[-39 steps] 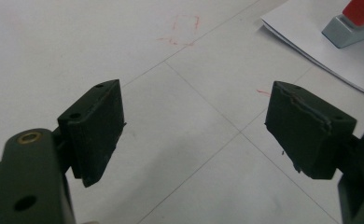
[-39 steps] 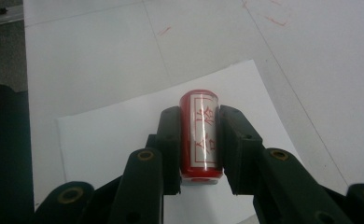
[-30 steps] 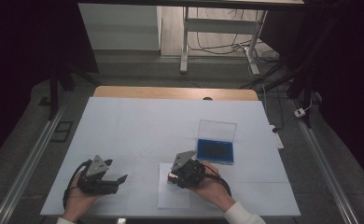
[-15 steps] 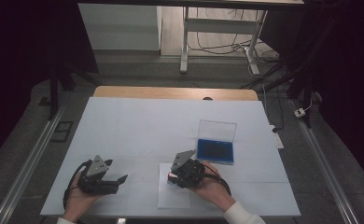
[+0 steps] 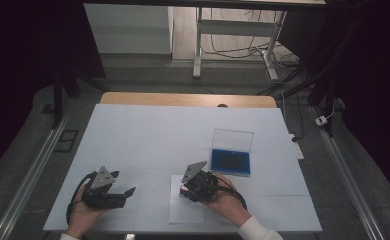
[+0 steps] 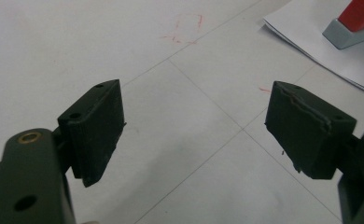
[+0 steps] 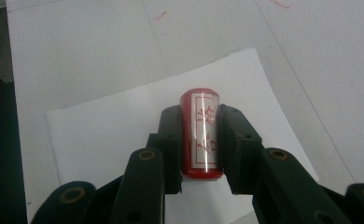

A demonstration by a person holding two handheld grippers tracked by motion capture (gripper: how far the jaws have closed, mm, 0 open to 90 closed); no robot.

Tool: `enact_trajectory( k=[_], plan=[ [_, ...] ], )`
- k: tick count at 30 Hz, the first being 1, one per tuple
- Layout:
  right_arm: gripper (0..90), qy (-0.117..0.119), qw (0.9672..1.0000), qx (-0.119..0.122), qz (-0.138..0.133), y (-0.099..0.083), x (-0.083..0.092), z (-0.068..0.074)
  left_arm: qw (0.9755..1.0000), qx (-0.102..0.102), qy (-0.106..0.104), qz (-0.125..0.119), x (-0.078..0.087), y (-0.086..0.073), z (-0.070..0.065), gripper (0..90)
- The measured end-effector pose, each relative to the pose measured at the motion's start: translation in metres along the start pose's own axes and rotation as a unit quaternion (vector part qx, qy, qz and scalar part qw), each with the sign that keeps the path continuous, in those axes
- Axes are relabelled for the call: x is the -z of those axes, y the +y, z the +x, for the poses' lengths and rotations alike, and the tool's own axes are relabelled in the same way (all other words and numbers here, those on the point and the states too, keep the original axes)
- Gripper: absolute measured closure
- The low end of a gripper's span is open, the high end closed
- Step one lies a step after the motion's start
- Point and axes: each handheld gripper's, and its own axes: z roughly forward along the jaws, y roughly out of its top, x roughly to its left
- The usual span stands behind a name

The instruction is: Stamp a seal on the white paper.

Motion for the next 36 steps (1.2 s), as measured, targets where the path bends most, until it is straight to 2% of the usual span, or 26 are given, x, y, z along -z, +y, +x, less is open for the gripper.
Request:
enact_trajectory(
  k=[36],
  plan=[
    [70.5, 0.012, 0.9998, -0.008, -0.013, -0.0027, 0.0003, -0.0031, 1.0, 0.002, 0.003, -0.001, 0.0009, -0.0013, 0.0022, 19.8]
  ],
)
